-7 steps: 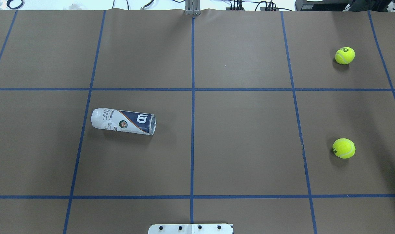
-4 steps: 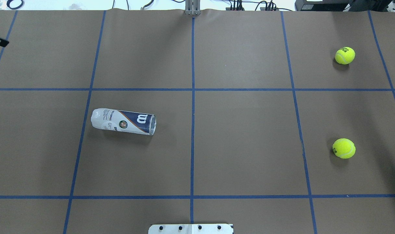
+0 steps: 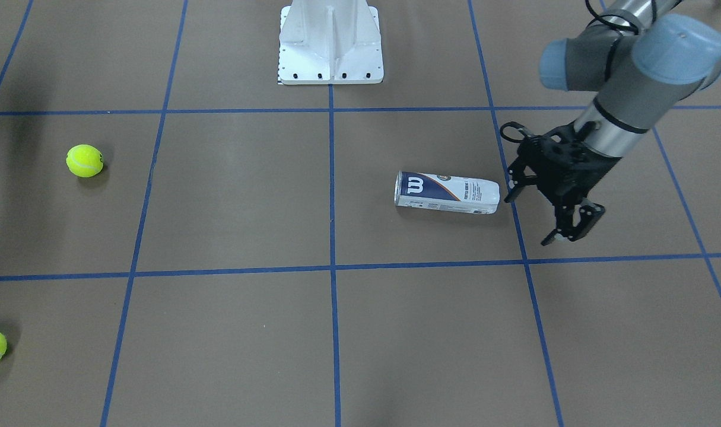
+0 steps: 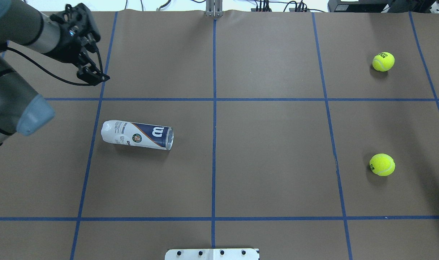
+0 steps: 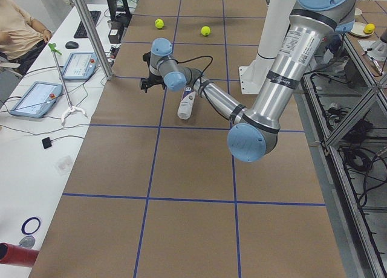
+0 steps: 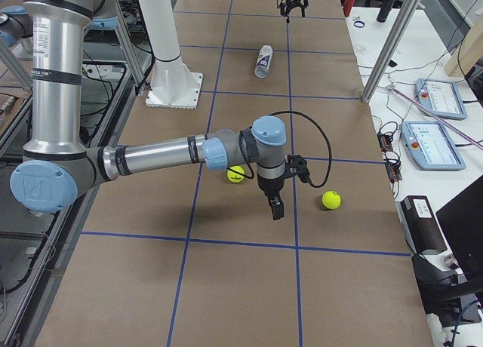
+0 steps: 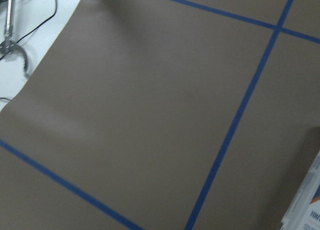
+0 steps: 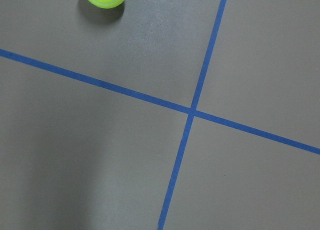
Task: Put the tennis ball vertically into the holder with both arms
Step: 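Reach the left gripper down to the lying clear tennis-ball tube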
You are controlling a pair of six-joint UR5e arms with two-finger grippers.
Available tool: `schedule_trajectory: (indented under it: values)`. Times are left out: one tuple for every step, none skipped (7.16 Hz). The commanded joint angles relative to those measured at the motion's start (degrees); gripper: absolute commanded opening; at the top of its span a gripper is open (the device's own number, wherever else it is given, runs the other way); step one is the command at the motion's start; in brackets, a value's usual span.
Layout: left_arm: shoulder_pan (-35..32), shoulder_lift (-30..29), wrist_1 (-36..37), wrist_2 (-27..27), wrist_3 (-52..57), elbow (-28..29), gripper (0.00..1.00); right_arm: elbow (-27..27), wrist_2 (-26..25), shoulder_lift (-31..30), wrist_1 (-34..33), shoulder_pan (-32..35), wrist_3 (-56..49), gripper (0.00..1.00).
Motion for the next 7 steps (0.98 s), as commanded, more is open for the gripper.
schedule_trajectory:
  values:
    - [7.29, -2.57, 4.43, 3.94, 9.59, -1.87, 1.00, 0.16, 0.00, -0.13, 0.00, 0.00, 0.00, 1.00]
    - [11.51, -2.65, 4.61, 9.02, 13.41, -1.88, 1.00, 0.16, 0.00, -0.13, 0.00, 0.00, 0.00, 1.00]
    - [14.59, -2.66, 4.70, 10.20, 15.71, -1.88, 1.00, 0.16, 0.00, -0.13, 0.00, 0.00, 0.00, 1.00]
    - [16.36, -2.74, 5.66, 10.30, 17.04, -1.88, 1.00, 0.16, 0.00, -0.13, 0.00, 0.00, 0.00, 1.00]
    - [17.77, -2.83, 5.84, 11.17, 17.14, -1.88, 1.00, 0.16, 0.00, -0.13, 0.00, 0.00, 0.00, 1.00]
    - [19.62, -3.18, 5.93, 13.09, 17.14, -1.71, 1.00, 0.16, 0.00, -0.13, 0.00, 0.00, 0.00, 1.00]
    - [20.42, -3.27, 5.93, 13.98, 17.14, -1.36, 1.00, 0.16, 0.00, -0.13, 0.00, 0.00, 0.00, 1.00]
